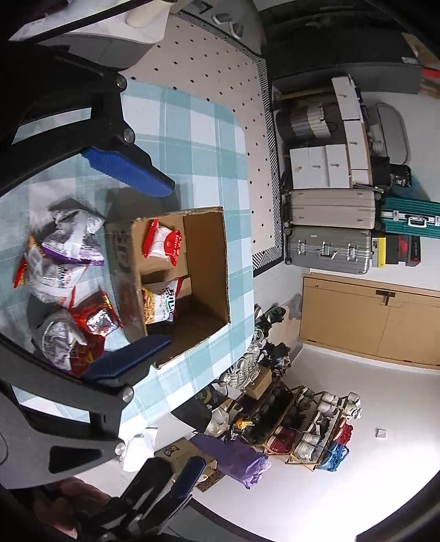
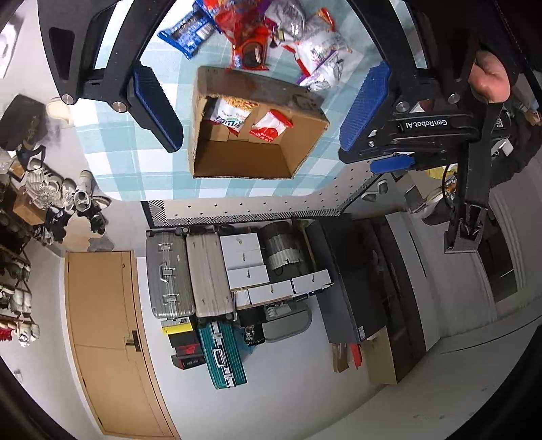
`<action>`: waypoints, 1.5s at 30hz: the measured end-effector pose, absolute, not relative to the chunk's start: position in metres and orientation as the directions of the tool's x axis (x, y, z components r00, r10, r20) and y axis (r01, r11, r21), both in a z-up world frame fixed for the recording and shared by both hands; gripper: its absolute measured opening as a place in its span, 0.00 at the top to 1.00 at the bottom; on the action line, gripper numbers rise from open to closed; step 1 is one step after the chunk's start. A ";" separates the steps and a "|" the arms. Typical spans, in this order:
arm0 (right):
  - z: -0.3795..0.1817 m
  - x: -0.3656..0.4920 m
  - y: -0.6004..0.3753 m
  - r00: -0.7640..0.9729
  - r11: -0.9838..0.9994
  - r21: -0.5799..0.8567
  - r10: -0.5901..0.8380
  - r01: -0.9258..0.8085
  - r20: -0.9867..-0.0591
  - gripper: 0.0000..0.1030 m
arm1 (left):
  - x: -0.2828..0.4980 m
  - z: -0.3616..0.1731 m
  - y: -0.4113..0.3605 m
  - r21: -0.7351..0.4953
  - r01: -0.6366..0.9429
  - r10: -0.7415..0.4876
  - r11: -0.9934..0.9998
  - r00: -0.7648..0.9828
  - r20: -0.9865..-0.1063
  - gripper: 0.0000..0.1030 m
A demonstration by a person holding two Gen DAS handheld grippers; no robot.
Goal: Organize snacks
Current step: 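Withdraw both tools from the box back toward the snack pile, then grasp the red biscuit pack with the right tool while the left grasps a silver chip bag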
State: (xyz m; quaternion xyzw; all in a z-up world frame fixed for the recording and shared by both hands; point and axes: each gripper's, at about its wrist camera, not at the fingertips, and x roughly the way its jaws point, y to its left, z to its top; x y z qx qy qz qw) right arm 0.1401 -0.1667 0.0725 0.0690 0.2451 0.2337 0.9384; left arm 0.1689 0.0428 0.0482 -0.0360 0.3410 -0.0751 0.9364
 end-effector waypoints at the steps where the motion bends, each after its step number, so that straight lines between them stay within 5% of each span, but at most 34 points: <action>1: 0.073 0.136 -0.168 0.773 0.882 0.242 0.470 -0.404 -0.425 0.06 | 0.160 0.049 0.042 -0.116 0.113 -0.161 0.987 0.762 -0.627 0.17; 9: 0.059 0.091 -0.178 0.779 0.891 0.226 0.454 -0.394 -0.433 0.03 | 0.111 0.047 0.038 -0.112 0.089 -0.138 0.990 0.787 -0.602 0.02; 45: -0.097 0.050 -0.185 0.633 0.923 0.254 0.384 -0.290 -0.672 0.03 | 0.065 -0.076 0.032 -0.225 0.042 -0.197 0.973 0.657 -0.728 0.01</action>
